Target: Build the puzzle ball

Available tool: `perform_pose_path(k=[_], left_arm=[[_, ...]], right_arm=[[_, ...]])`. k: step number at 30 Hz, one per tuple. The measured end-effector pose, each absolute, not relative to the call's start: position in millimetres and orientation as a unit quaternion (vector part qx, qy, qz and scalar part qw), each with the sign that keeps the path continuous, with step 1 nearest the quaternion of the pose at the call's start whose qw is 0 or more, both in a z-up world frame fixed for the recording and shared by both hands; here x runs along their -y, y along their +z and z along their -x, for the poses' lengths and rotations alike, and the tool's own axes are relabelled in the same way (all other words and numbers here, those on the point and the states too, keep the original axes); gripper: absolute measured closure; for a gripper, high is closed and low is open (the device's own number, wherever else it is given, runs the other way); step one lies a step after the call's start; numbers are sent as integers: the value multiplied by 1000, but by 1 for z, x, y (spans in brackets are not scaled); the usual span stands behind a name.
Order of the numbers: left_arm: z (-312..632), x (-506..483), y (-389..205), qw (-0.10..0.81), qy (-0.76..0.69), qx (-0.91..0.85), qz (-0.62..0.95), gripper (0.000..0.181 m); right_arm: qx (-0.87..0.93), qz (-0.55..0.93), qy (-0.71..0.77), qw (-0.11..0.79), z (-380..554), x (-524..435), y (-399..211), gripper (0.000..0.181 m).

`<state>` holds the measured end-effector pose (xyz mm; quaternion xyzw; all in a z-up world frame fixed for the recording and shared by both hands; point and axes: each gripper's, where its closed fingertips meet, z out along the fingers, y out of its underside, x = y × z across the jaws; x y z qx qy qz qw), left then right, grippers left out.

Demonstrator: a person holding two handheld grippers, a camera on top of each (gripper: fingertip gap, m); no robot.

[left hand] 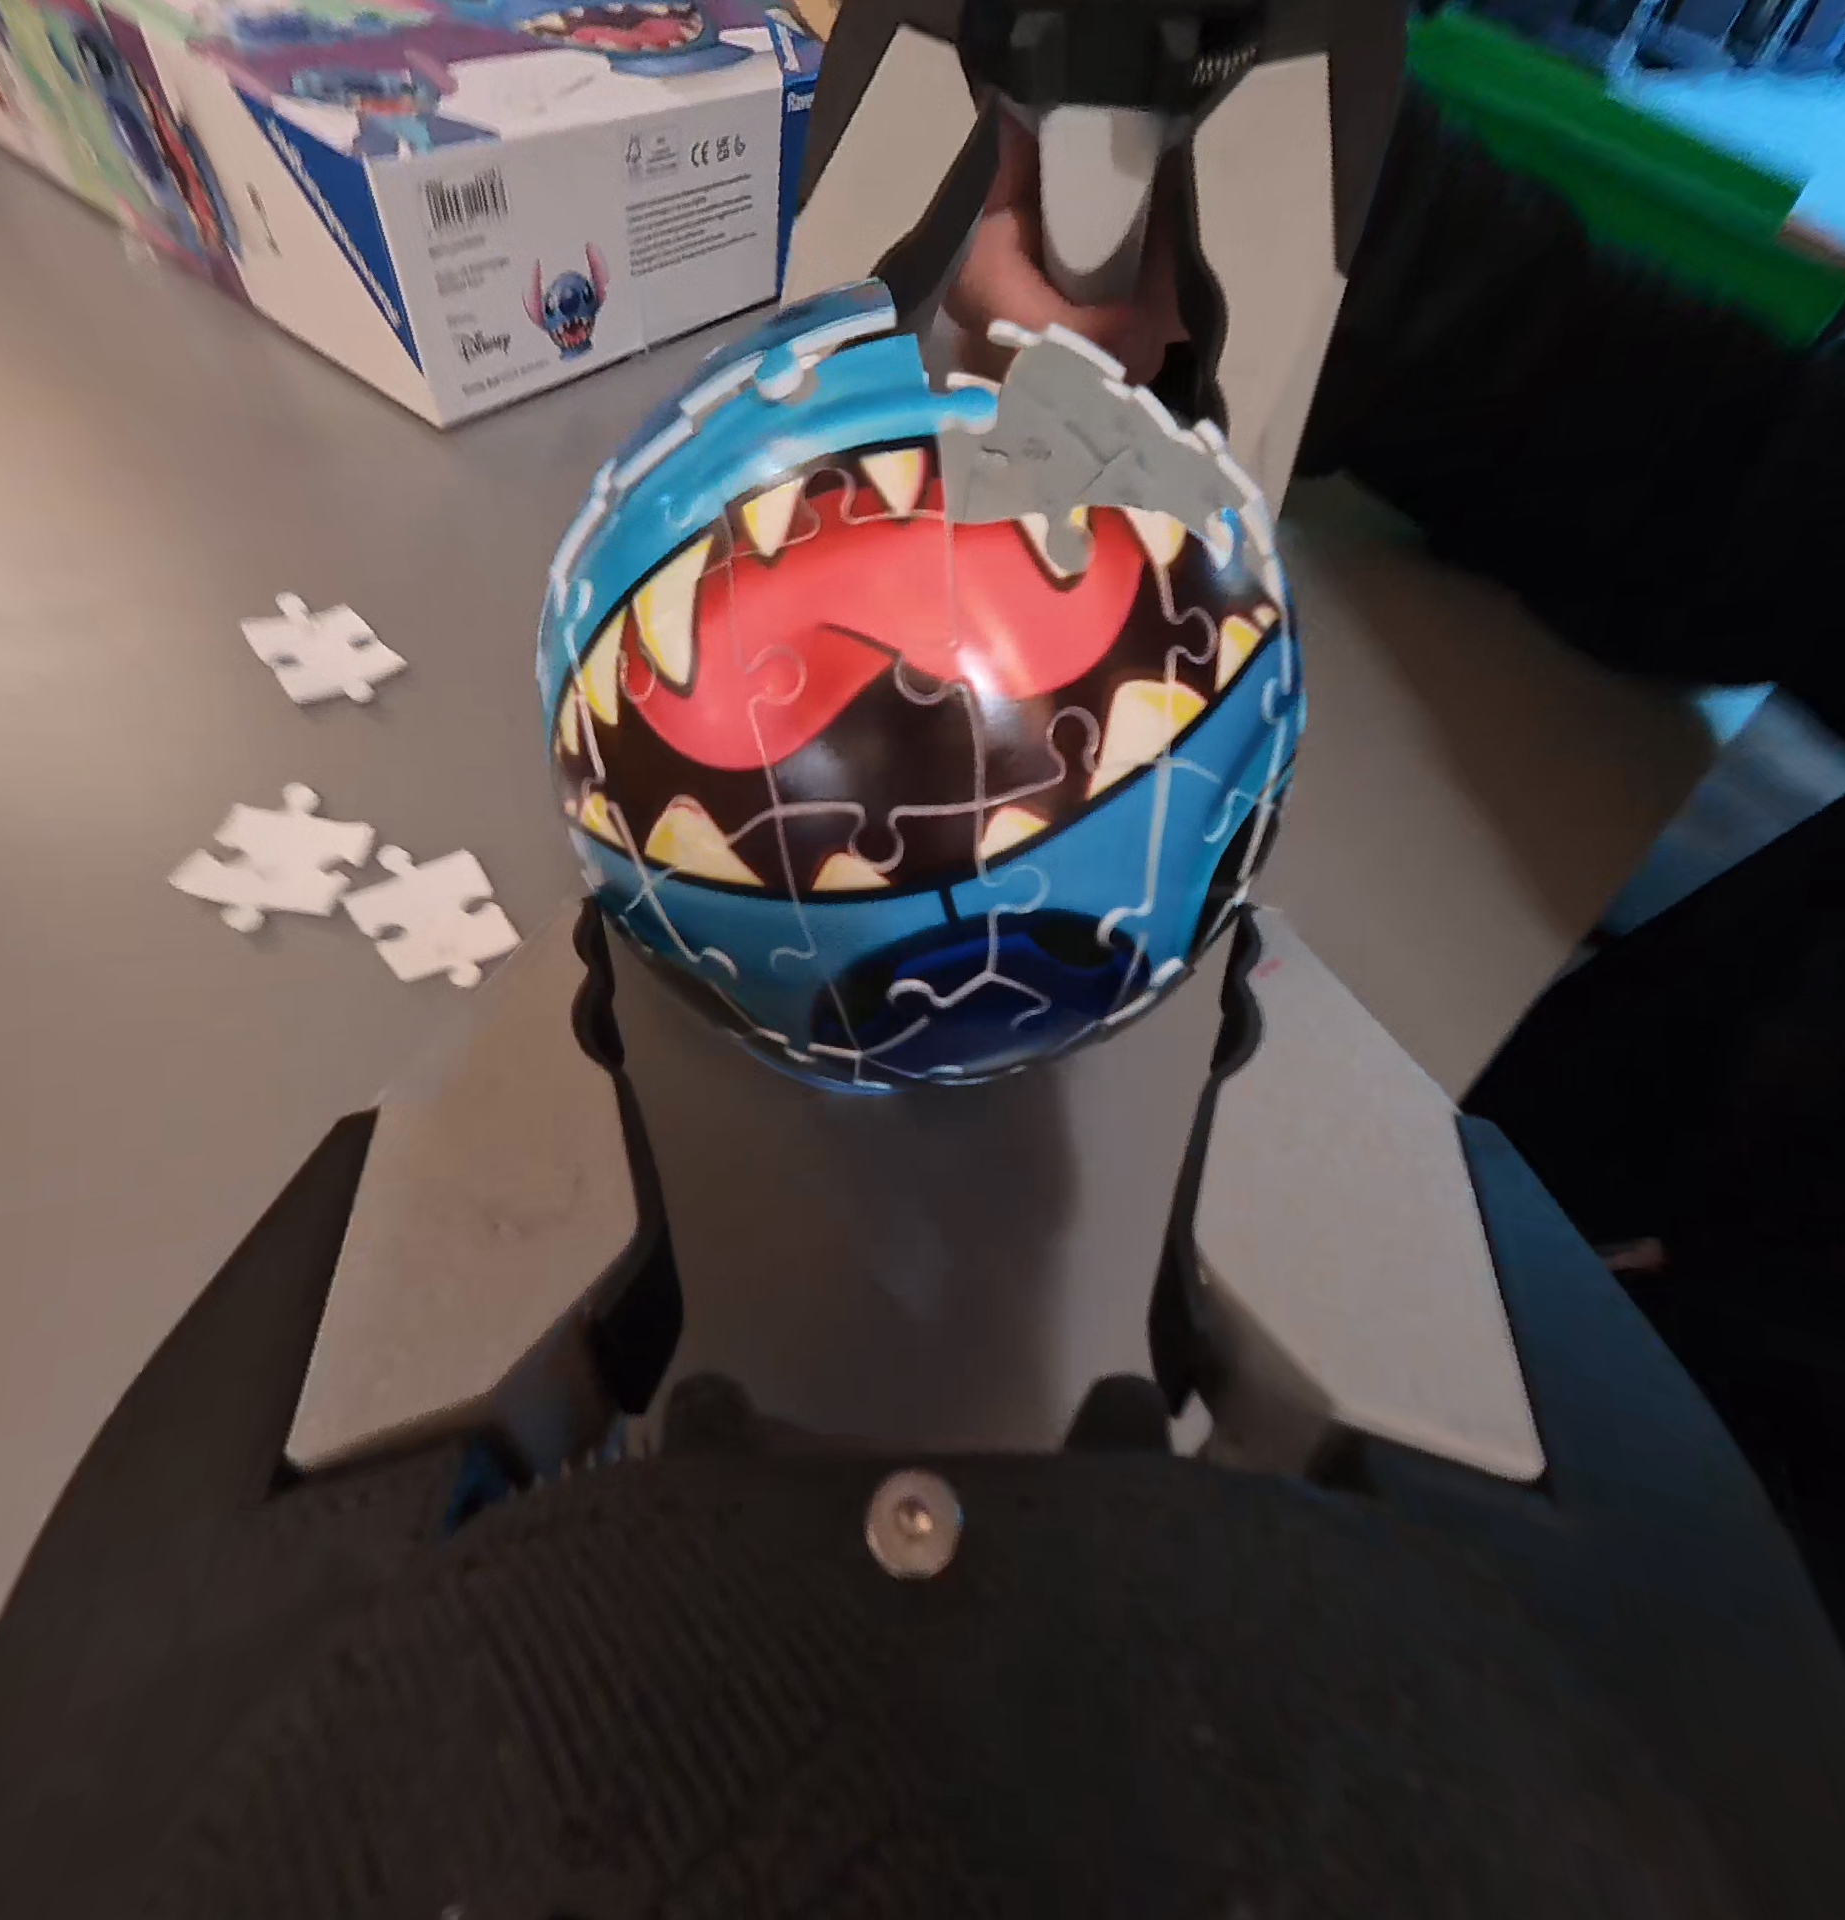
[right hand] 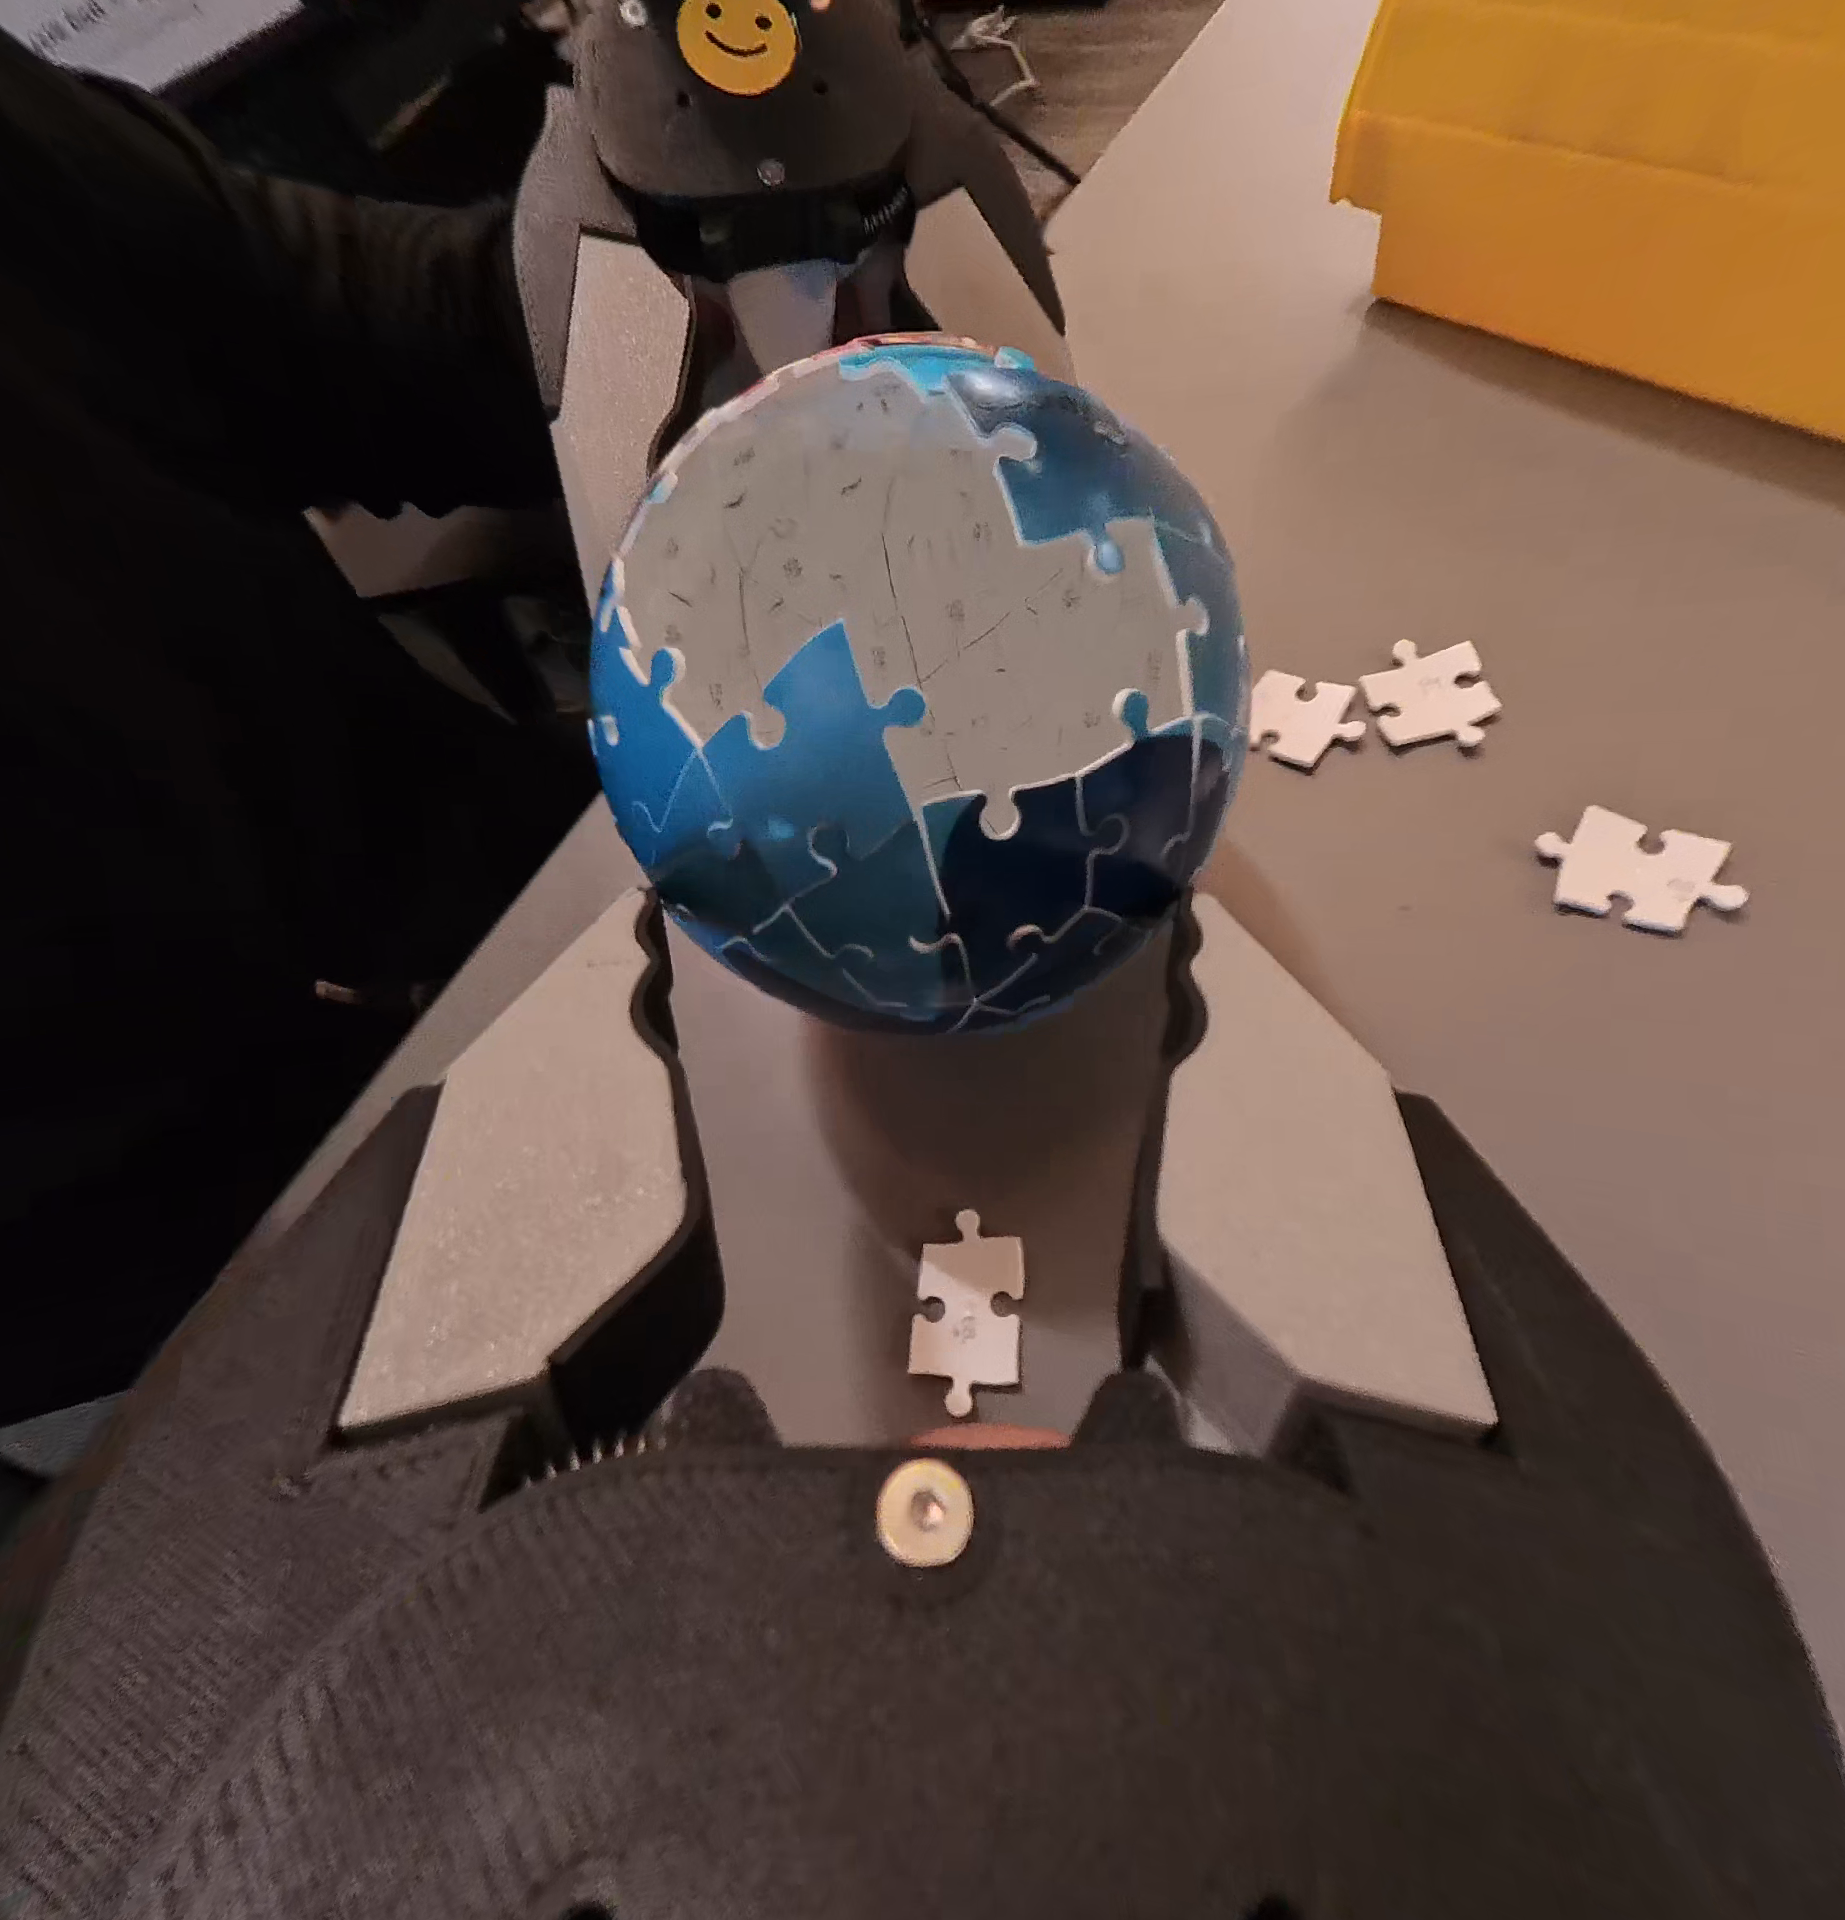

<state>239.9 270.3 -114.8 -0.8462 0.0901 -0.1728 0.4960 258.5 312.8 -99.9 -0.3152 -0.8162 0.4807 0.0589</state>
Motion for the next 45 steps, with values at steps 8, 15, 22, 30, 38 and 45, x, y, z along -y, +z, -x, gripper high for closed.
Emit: perform_pose_path(k=[8,15,22,30,38,45], left_arm=[[-228,-272,-116,503,-118,-154,842,64],[-230,-273,-110,523,-141,-158,826,62],[-235,-267,-108,532,-148,-176,815,60],[-238,-261,-102,543,-168,-182,802,63],[-218,-242,-84,572,-210,-206,765,62],[-183,-256,-75,605,-217,-208,738,63]], right_arm=[[827,280,446,197,-252,-309,-100,87],[835,244,412,270,-255,-307,-105,86],[829,226,426,282,-264,-305,-99,95],[822,224,433,294,-274,-313,-86,107],[796,261,438,326,-275,-343,-63,107],[755,313,456,352,-265,-379,-53,112]])
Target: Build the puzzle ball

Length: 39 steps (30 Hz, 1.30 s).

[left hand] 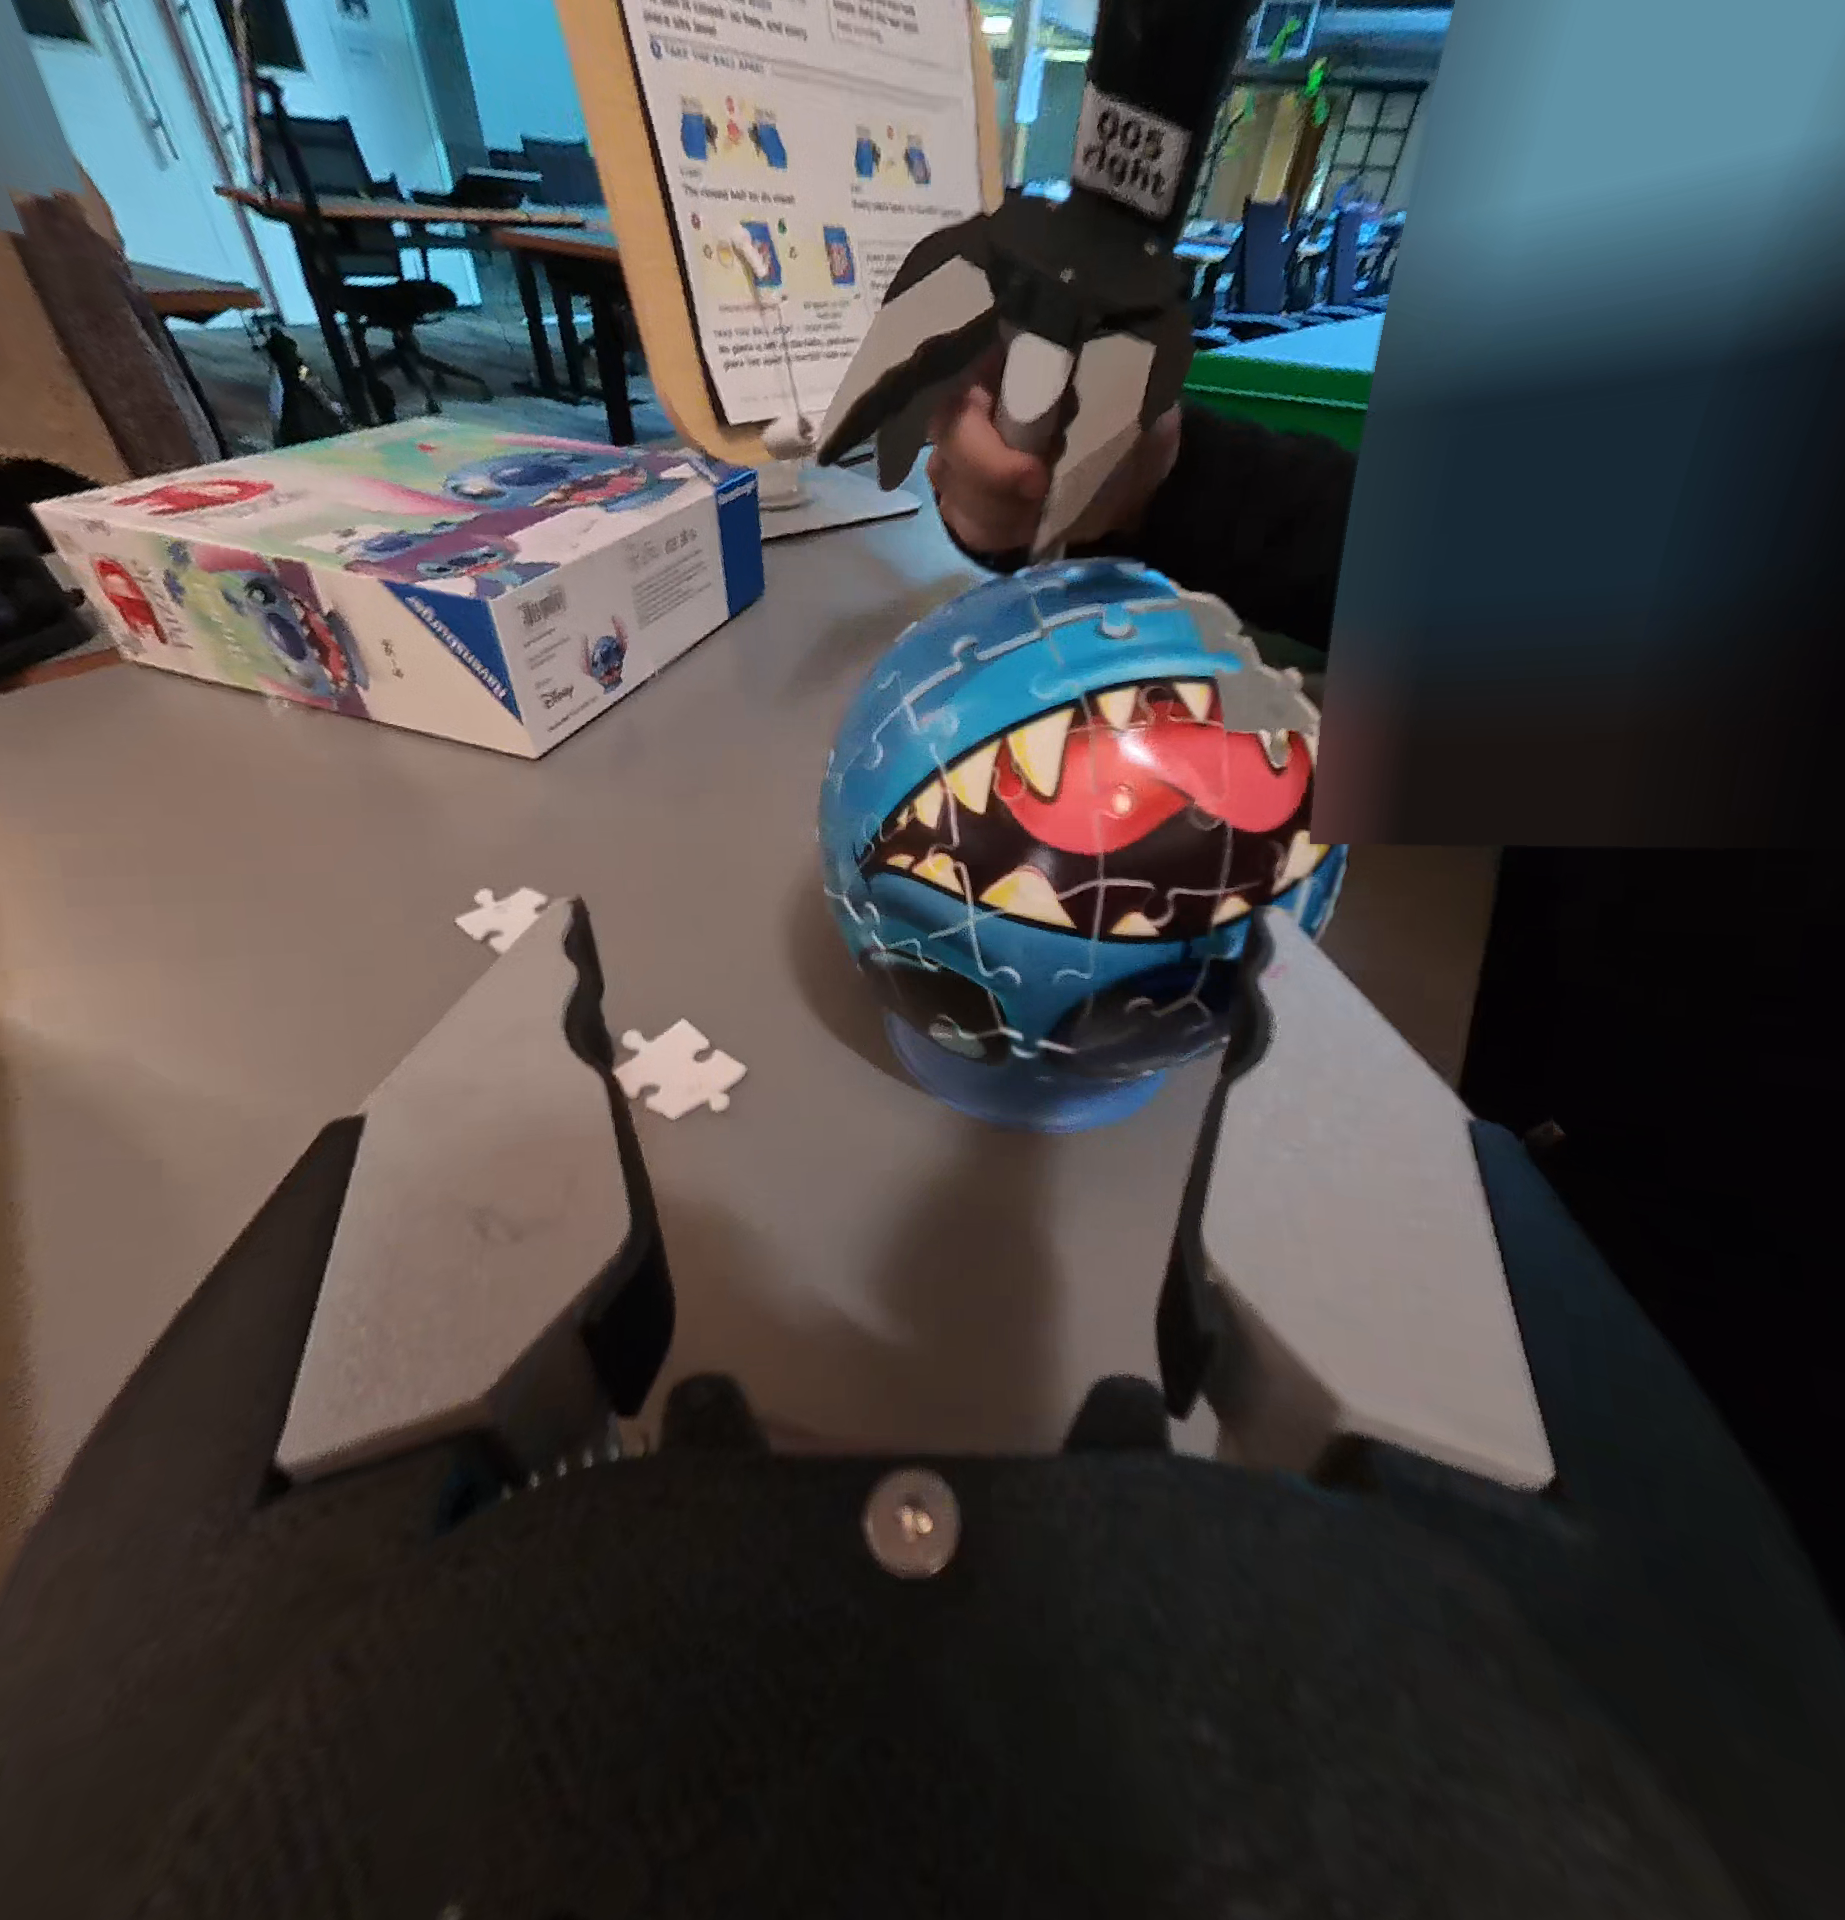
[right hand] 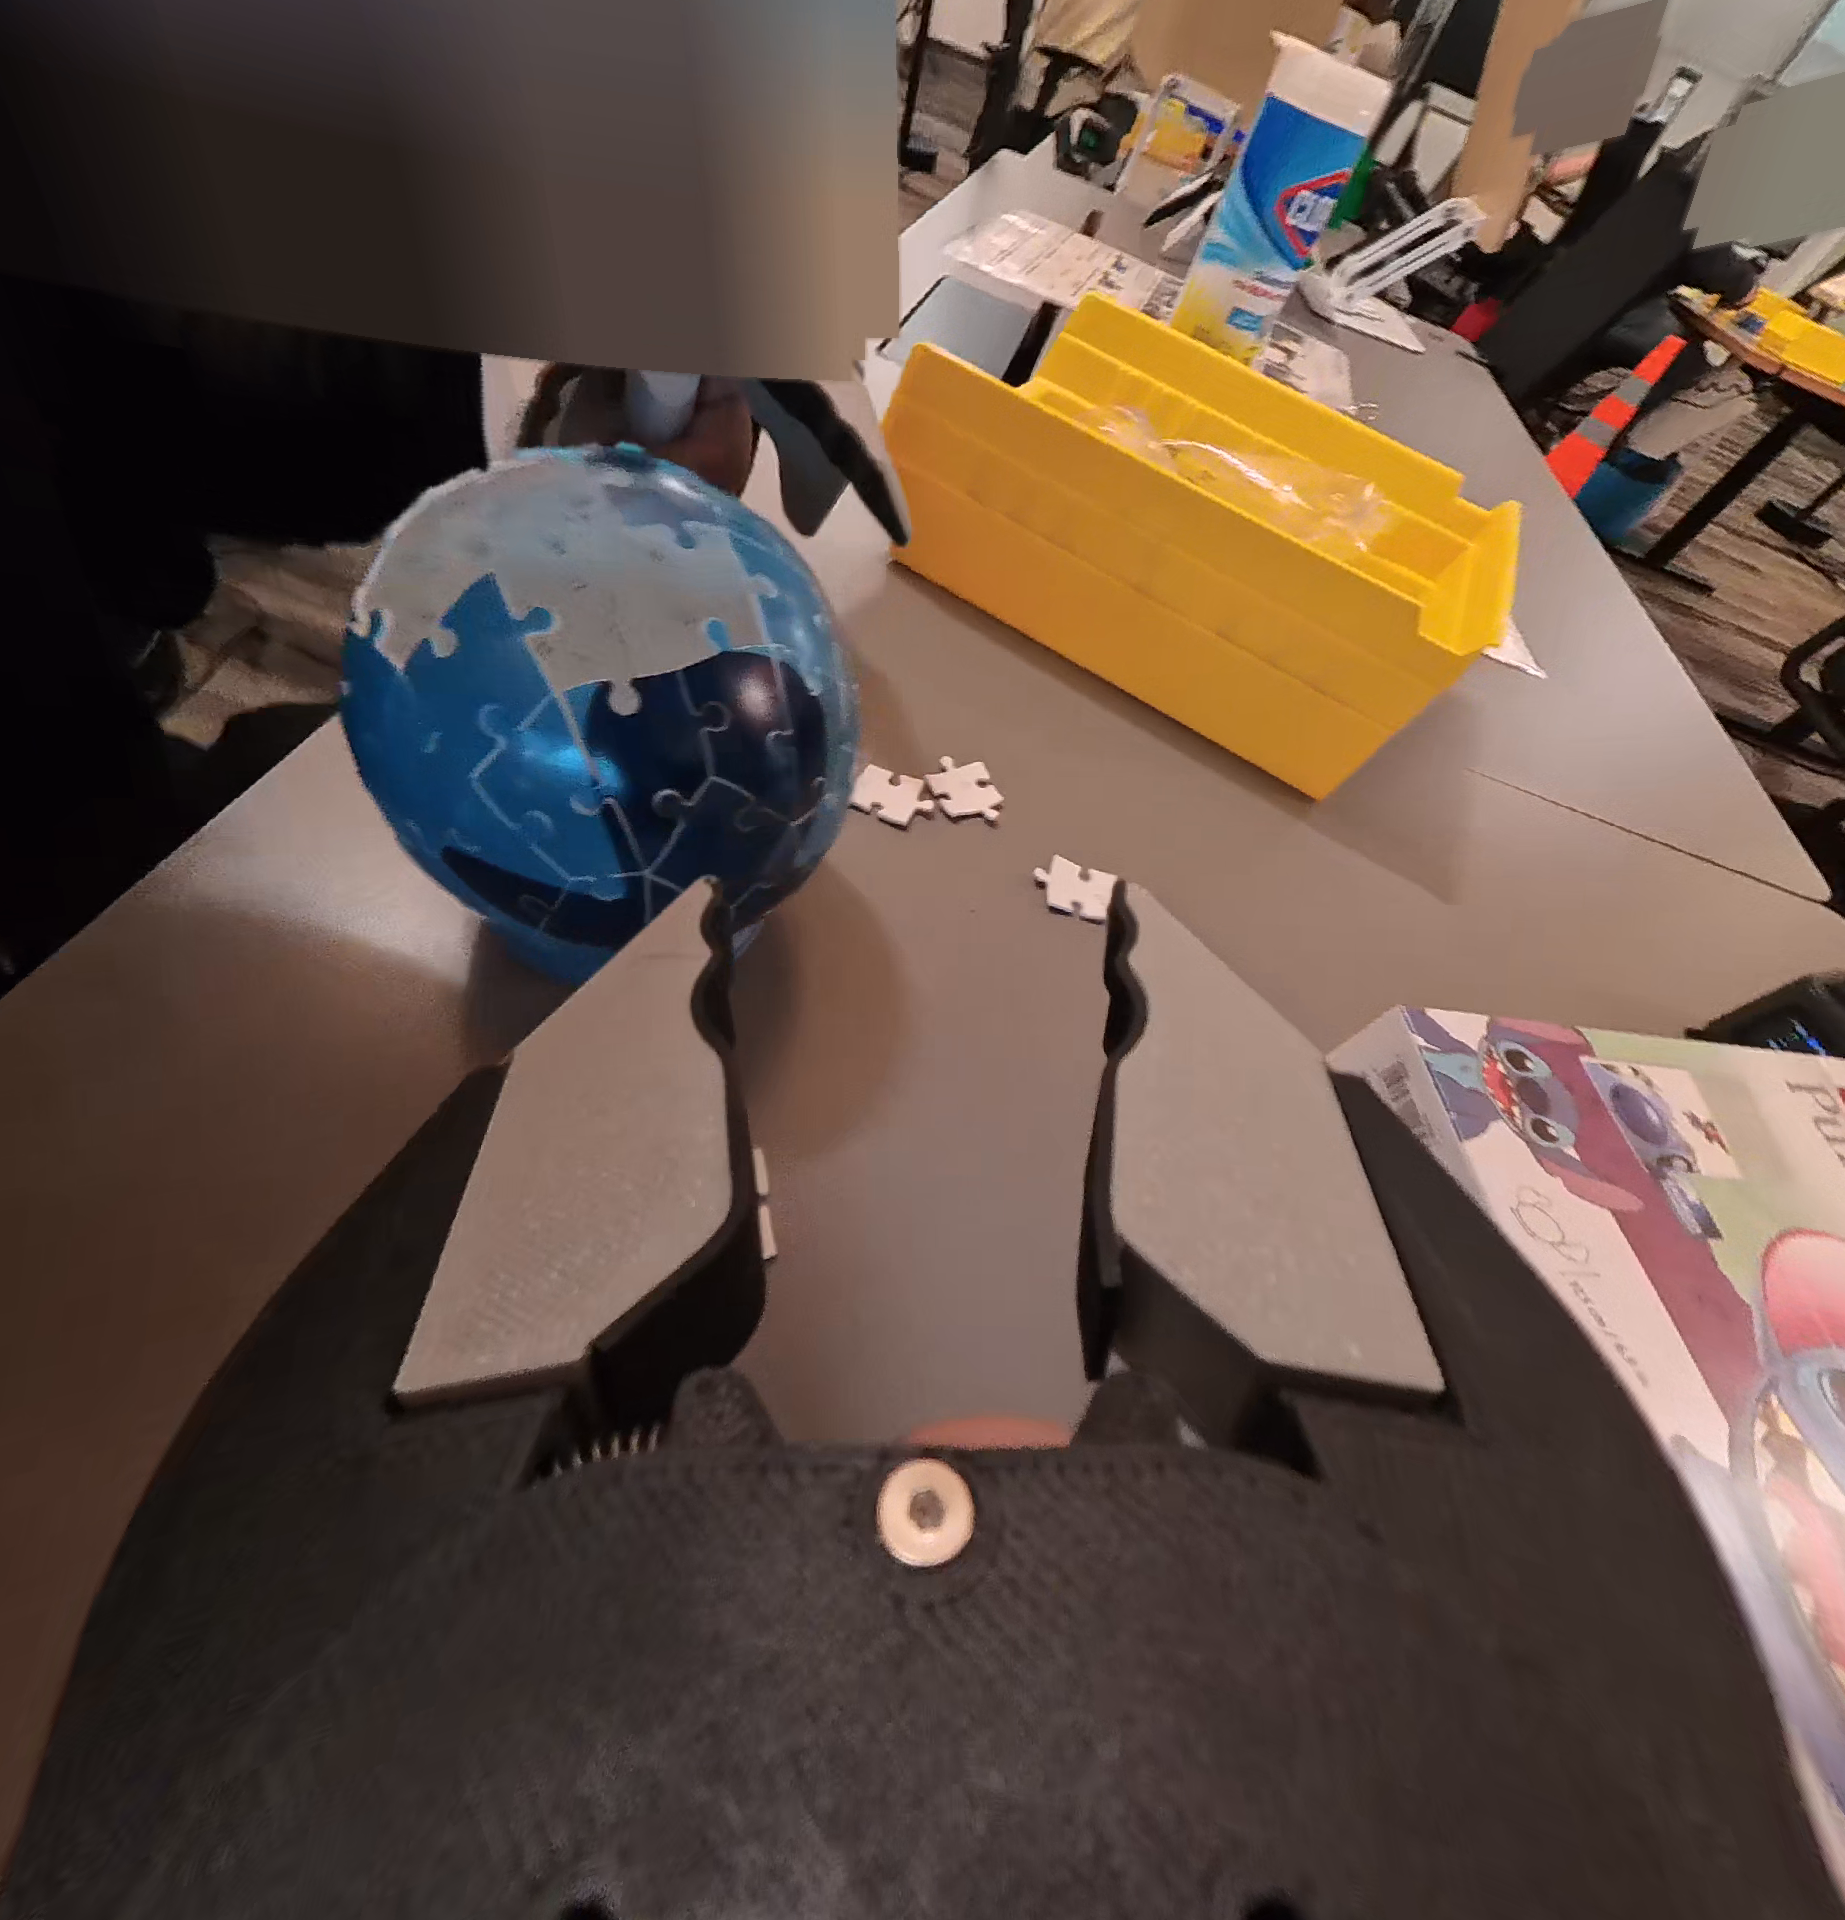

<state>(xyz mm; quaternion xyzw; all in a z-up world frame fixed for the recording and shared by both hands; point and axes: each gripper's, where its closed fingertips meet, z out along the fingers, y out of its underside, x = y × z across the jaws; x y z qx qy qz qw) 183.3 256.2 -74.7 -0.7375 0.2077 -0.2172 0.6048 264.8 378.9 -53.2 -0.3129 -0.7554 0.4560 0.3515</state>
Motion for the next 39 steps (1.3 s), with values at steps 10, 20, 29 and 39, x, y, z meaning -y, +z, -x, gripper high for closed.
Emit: perform_pose_path(k=[10,20,29,39], left_arm=[[-182,-251,-64,648,-246,-212,689,70],[-185,-251,-67,642,-242,-222,692,69],[-188,-249,-64,648,-247,-233,682,75],[-175,-253,-55,683,-228,-199,665,79]], right_arm=[[692,371,476,396,-245,-422,-70,124],[704,364,461,399,-243,-419,-80,124],[751,276,465,378,-251,-375,-33,125],[775,208,433,410,-264,-337,15,129]])
